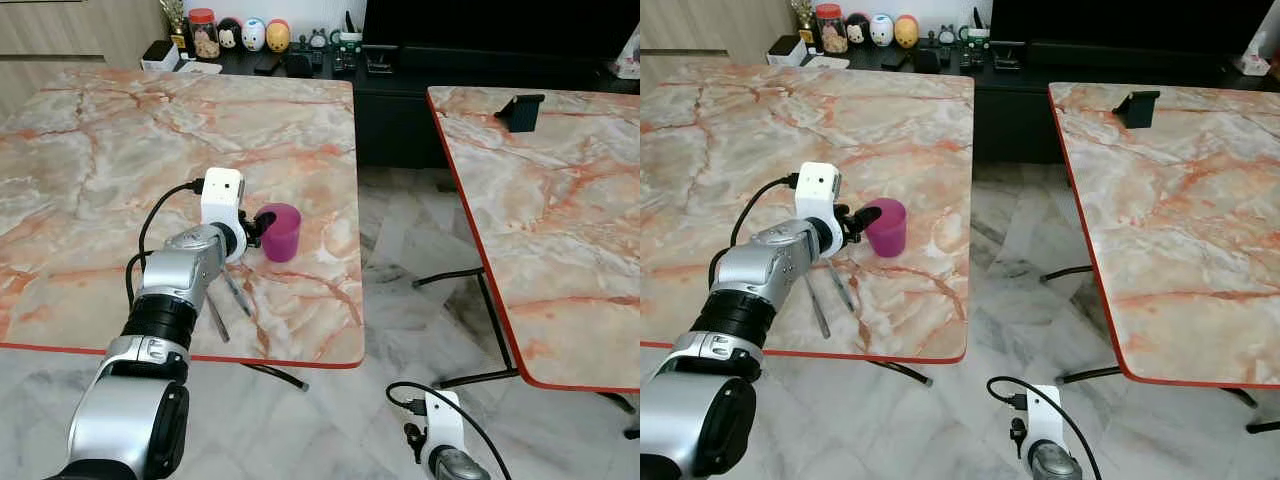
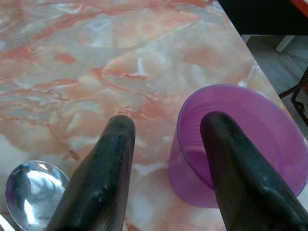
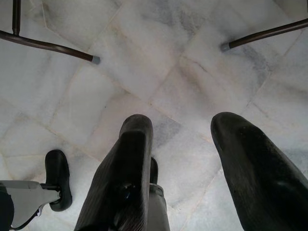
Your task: Setting the table
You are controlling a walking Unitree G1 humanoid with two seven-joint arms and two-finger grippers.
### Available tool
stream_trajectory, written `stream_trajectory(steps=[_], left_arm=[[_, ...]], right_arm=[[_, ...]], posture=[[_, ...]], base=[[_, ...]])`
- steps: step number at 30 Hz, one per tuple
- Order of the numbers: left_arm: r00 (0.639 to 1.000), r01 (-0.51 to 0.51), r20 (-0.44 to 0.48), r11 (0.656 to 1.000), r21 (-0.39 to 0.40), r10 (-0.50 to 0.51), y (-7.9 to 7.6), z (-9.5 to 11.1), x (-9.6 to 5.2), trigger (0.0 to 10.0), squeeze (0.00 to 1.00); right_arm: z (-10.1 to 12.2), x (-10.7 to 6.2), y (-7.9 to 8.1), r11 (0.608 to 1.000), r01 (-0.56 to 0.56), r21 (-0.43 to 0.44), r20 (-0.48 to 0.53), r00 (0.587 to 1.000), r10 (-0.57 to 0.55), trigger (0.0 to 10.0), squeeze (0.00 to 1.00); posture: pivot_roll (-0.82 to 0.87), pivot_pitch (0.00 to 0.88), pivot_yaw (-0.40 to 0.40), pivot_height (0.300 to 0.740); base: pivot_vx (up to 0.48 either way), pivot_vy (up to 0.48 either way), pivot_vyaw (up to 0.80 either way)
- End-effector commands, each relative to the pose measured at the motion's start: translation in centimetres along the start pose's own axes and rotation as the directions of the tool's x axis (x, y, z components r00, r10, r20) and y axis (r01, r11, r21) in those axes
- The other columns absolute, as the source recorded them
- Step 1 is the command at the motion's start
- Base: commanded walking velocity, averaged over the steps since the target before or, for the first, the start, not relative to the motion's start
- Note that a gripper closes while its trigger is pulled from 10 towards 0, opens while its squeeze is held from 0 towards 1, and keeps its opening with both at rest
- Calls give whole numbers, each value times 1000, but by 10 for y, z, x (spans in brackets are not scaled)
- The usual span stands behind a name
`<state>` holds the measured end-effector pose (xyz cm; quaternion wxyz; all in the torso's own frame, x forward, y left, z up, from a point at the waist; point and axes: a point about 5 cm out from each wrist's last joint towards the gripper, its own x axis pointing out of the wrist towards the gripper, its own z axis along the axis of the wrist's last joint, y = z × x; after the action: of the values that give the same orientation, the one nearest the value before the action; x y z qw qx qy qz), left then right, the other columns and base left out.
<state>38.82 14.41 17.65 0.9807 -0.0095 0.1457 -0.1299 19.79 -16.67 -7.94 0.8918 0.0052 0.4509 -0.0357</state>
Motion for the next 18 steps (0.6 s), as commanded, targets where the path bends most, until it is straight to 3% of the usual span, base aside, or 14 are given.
stream_trajectory(steps=[1,10,11,12,13,14,18], left_arm=[[1000,1,-17,1000,18,0,1,-2,-2,0,0],[1000,5,-25,999,31,-4,2,-2,-3,0,0],[1000,8,-27,999,32,-7,2,-2,-3,1020,0],[999,16,-33,999,35,-15,1,-2,-3,1020,0],[999,20,-36,999,40,-19,0,-3,-3,3098,0],[999,22,-36,999,42,-20,0,-3,-3,10000,0],[999,30,-38,999,39,-28,-2,-3,-3,10000,0]], right_arm=[[0,0,0,1000,0,7,-4,1000,0,10000,0],[0,0,1,1000,-5,8,-7,1000,5,10000,0],[0,0,1,1000,-5,8,-7,1000,5,10000,0],[0,0,1,1000,-5,8,-7,1000,5,10000,0],[0,0,1,1000,-6,8,-8,1000,6,10000,0],[0,0,1,1000,-6,8,-8,1000,6,10000,0],[0,0,1,1000,-8,8,-9,1000,8,10000,0]], posture=[[67,33,-44,740],[70,35,-43,740],[70,35,-43,740],[70,35,-43,740],[70,35,-43,740],[70,35,-43,740],[72,36,-42,740]], base=[[0,0,0],[0,0,0],[0,0,0],[0,0,0],[0,0,0],[0,0,0],[0,0,0]])
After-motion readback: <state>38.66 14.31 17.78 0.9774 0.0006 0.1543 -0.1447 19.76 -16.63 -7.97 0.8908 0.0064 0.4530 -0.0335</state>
